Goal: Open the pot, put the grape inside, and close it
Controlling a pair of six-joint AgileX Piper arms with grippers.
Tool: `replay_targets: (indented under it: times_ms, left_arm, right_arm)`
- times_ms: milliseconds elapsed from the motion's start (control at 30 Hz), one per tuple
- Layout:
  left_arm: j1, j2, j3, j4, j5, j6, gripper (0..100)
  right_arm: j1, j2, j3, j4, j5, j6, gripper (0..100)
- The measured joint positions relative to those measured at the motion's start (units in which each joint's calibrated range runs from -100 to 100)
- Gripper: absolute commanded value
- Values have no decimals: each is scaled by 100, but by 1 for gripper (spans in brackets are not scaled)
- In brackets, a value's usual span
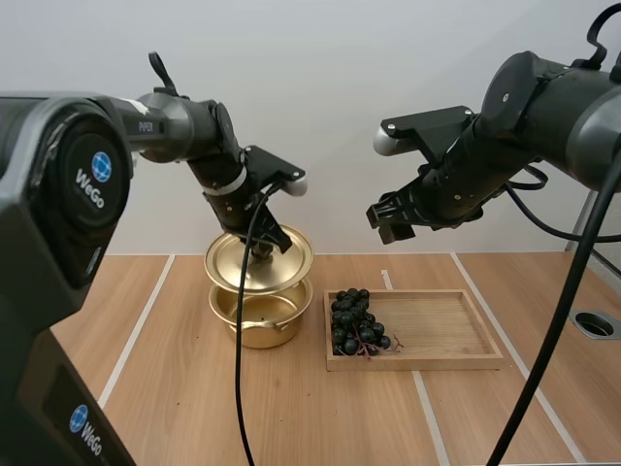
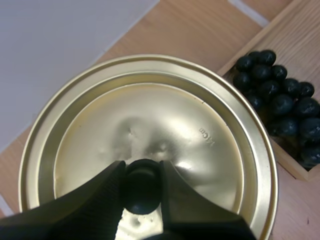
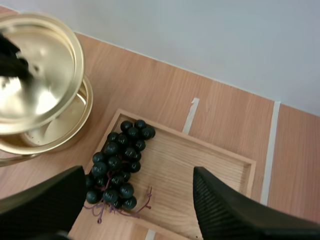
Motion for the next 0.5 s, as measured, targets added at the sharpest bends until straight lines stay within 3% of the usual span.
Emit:
replay_targets:
  times_ms: [267, 500]
  left_arm:
    - [0, -866, -452, 21, 164, -43, 0]
    - [0, -1666, -573, -186, 337, -52, 0]
  right_arm:
    - [0, 88, 110, 73, 329, 45, 100]
    - [24, 752, 290, 364, 638, 65, 100]
